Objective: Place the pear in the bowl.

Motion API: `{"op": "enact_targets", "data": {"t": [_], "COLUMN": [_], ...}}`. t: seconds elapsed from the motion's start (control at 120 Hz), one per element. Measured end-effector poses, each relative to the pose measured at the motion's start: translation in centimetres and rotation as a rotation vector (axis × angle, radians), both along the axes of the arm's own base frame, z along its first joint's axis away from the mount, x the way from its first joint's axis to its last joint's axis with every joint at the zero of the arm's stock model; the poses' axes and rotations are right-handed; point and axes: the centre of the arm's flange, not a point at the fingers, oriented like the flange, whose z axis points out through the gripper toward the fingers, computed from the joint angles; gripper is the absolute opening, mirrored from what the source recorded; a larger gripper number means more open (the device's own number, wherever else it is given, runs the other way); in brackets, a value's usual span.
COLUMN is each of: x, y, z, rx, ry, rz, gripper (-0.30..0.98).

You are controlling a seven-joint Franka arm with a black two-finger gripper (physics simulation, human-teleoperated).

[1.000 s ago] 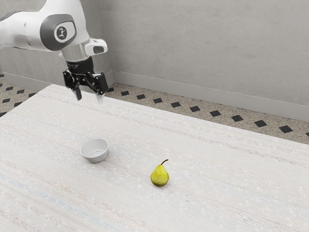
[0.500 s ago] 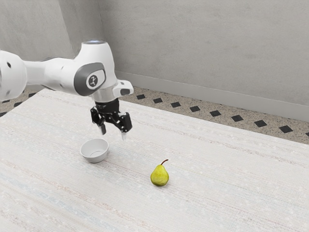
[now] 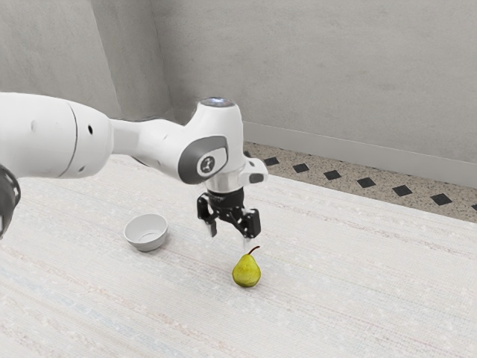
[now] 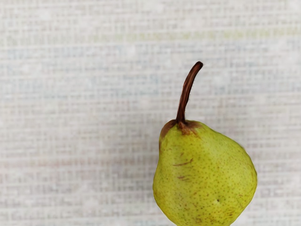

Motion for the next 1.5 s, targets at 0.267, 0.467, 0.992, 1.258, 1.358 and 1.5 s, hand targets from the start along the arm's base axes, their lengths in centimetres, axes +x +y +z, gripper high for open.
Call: {"op": "enact_targets", "data": {"t": [0.267, 0.467, 0.992, 1.258, 1.358, 1.5], "x": [0.0, -1.2, 0.2, 0.0, 0.0, 0.1], "y": [-2.7, -3.1, -3.1, -2.9, -2.9, -2.9], "z": [-3.9, -5.3, -8.0, -8.8, -8.9, -8.6], "rx": [-0.006, -0.022, -0.018, -0.009, -0.009, -0.011], "ry": [0.014, 0.038, 0.053, 0.067, 0.068, 0.063], "rz": [0.030, 0.073, 0.128, 0.139, 0.142, 0.146], "gripper": [0.67, 0.67, 0.67, 0.67, 0.60, 0.52]}}
